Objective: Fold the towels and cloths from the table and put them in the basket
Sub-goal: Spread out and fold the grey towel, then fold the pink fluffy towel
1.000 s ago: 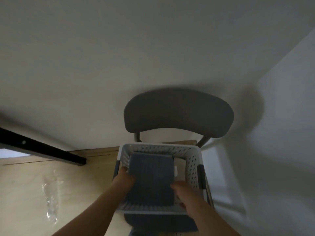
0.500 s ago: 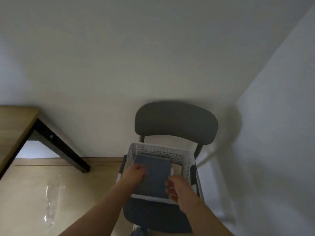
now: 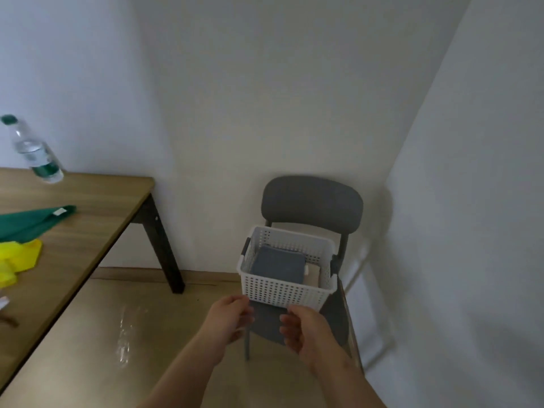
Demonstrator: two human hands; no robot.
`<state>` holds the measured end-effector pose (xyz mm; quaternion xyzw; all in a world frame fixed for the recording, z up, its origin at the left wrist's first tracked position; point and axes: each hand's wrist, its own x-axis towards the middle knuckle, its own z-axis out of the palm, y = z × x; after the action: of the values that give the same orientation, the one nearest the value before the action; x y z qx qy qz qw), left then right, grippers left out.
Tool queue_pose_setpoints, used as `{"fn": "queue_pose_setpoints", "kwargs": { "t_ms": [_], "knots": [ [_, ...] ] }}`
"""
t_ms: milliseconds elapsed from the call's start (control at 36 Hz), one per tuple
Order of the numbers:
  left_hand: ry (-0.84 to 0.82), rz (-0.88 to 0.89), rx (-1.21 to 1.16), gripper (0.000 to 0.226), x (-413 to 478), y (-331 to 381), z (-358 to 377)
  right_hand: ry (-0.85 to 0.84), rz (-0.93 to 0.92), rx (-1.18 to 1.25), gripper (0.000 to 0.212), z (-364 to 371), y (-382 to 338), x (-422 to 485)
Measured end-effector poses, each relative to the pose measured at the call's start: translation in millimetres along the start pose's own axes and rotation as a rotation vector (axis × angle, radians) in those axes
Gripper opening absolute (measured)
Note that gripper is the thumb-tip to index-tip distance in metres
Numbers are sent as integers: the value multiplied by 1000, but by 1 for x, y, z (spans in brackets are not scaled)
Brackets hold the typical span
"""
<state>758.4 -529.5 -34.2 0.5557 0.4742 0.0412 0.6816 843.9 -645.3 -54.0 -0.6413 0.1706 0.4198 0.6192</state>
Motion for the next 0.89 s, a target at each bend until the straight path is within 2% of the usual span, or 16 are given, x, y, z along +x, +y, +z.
{"fn": "queue_pose_setpoints", "kwargs": {
  "t_ms": [222,528,889],
  "knots": [
    [-43,61,11,7,-78,-58,-96,-25,-108,-11,13,49,100,-90],
    [-39,22,70,9,-197,-173,-247,-45,36,-7,9,122,291,-216],
    [53,60,2,11,-316,-279,-334,-68,-50,-51,6,129,412,-335]
  ]
}}
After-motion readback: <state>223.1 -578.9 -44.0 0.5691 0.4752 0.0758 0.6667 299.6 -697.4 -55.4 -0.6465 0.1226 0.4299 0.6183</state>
